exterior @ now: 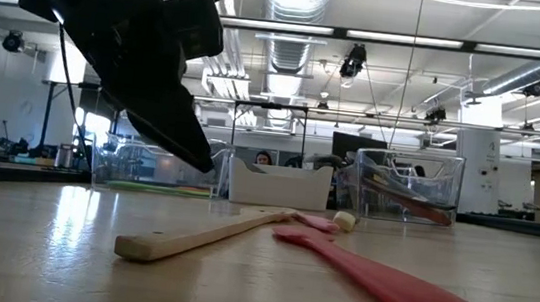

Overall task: Pick & Place Kitchen Items
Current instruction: Put the red spatula into the left transparent bin

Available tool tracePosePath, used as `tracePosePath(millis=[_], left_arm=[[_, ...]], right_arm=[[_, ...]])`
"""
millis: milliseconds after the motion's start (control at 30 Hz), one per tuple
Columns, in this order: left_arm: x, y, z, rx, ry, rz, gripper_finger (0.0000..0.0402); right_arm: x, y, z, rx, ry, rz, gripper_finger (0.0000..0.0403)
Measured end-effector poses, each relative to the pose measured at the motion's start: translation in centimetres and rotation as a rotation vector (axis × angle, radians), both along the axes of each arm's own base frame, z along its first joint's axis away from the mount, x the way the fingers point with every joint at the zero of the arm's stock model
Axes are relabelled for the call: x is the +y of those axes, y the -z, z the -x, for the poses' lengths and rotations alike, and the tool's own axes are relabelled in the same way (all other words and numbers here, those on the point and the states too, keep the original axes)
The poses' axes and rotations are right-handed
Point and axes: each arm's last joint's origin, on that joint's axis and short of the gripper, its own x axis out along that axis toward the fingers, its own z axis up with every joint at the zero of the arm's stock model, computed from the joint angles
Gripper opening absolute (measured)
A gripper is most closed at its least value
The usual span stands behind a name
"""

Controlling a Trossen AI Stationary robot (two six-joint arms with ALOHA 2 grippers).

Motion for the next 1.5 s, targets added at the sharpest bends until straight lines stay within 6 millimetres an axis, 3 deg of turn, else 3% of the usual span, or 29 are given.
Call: tracePosePath(millis=[233, 367, 600, 833, 1167, 1500], left_arm=[[0.0, 0.8, 0.0, 0.027, 0.005, -0.006, 0.0252], [-0.3, 0.9, -0.5, 0.032, 0.094, -0.051, 0.0252], [-1.4, -1.4, -2.4, -0.025, 0.387, -0.197, 0.0252], [-2.1, -3.5, -5.0, -0.032, 0.476, -0.302, 0.0252], [-1.9, -2.8, -8.7, 0.166, 0.568, -0.406, 0.0252], [-0.5, -1.9, -11.4, 0.208, 0.540, -0.414, 0.0252]], right_arm=[[1.0, 1.0, 1.5, 0.024, 0.075, -0.014, 0.0009], [1.7, 2.2, 1.6, 0.046, 0.100, -0.015, 0.0008], [1.8, 2.9, 2.0, 0.025, 0.211, -0.016, 0.0008], [1.5, 2.9, 1.9, -0.009, 0.261, 0.040, 0.0008], [1.1, 3.2, 3.3, 0.082, 0.244, 0.010, 0.0008], [0.9, 3.0, 3.5, 0.067, 0.262, 0.024, 0.0008]])
